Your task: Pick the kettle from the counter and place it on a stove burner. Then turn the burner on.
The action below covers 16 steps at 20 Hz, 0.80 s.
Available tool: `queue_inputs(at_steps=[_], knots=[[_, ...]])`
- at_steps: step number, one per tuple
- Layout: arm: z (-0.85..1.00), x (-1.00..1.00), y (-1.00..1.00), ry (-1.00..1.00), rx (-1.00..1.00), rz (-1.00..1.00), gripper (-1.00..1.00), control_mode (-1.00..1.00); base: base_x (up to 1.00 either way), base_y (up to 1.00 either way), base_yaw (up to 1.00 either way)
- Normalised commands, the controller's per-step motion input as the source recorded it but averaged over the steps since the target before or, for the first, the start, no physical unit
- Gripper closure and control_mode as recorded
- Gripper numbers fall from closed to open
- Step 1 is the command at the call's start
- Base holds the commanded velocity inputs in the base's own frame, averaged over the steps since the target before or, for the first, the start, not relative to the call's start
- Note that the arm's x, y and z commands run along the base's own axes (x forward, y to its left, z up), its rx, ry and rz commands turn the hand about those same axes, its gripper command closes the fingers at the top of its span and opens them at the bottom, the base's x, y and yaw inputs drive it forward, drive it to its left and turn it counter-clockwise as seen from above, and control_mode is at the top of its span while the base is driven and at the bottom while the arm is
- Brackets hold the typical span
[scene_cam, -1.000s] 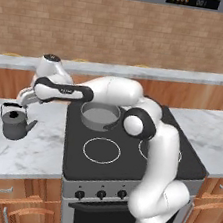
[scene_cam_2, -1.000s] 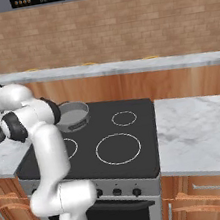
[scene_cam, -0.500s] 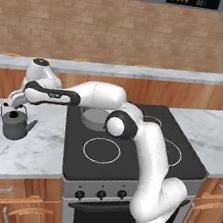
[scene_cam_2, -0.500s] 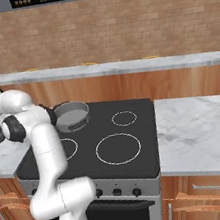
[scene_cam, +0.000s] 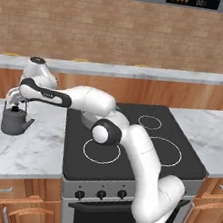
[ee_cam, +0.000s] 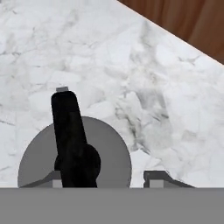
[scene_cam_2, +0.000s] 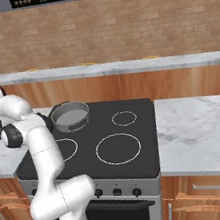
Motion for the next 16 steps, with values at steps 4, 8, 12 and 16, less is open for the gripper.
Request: queue_inputs(at_steps=[4,8,12,16], knots=[[0.06,-0.81,-0.39,-0.05,0.01,0.0,1.0,-1.0,0.0,0.0,0.0],[0.08,-1.0,-0.62,-0.16,0.05,0.0,1.0,-1.0,0.0,0.0,0.0],[-0.01,-1.0,-0.74,-0.21,0.03,0.0,1.0,-1.0,0.0,0.0,0.0],[0.09,-1.0,-0.79,-0.2,0.1,0.0,1.0,-1.0,0.0,0.0,0.0]])
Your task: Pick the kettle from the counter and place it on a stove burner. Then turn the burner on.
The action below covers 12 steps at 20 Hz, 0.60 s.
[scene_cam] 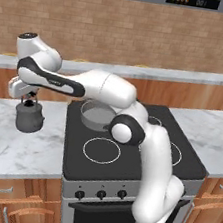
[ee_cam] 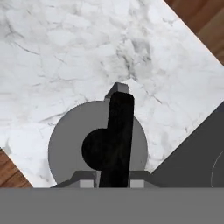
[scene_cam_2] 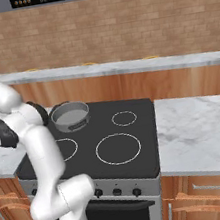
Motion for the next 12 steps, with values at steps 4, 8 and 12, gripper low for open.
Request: queue_inputs(at_steps=[4,8,12], knots=[[0.42,-0.92,-0.67,-0.17,0.16,0.01,1.0,-1.0,0.0,0.0,0.0],[0.27,-0.92,-0.79,-0.22,0.09,0.01,1.0,-1.0,0.0,0.0,0.0],[0.29,-0.68,-0.75,-0.15,0.15,0.01,1.0,-1.0,0.0,0.0,0.0]])
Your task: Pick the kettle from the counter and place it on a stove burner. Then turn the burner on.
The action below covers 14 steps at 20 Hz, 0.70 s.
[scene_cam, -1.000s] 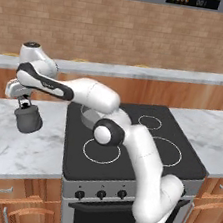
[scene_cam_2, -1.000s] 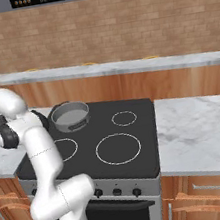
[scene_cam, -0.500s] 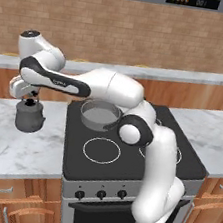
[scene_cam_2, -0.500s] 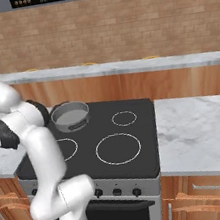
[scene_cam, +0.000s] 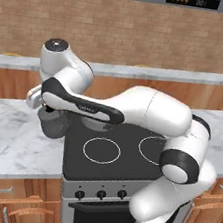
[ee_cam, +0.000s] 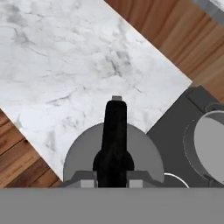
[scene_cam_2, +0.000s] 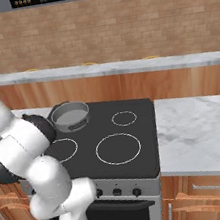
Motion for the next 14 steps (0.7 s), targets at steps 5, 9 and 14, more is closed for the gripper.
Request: queue_inputs(at_steps=[5,9,14], knots=[[0.42,-0.14,-0.71,-0.02,0.24,0.0,1.0,-1.0,0.0,0.0,0.0],[0.5,0.0,-0.8,0.0,0.29,0.0,1.0,-1.0,0.0,0.0,0.0],[0.35,0.0,-0.72,0.1,0.23,0.0,1.0,-1.0,0.0,0.0,0.0]])
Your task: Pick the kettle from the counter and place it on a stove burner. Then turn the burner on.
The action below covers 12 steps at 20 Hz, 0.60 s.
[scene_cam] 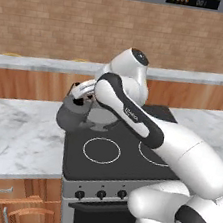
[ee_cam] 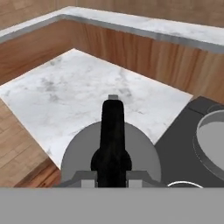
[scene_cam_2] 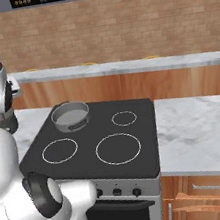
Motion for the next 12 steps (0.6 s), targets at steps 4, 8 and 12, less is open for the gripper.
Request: queue_inputs(at_steps=[4,8,12], knots=[[0.02,0.0,-0.29,0.28,0.03,0.0,1.0,-1.0,0.0,0.0,0.0],[0.0,0.0,-0.03,0.34,-0.1,0.0,1.0,-1.0,0.0,0.0,0.0],[0.0,0.0,-0.18,0.28,-0.16,0.0,1.0,-1.0,0.0,0.0,0.0]])
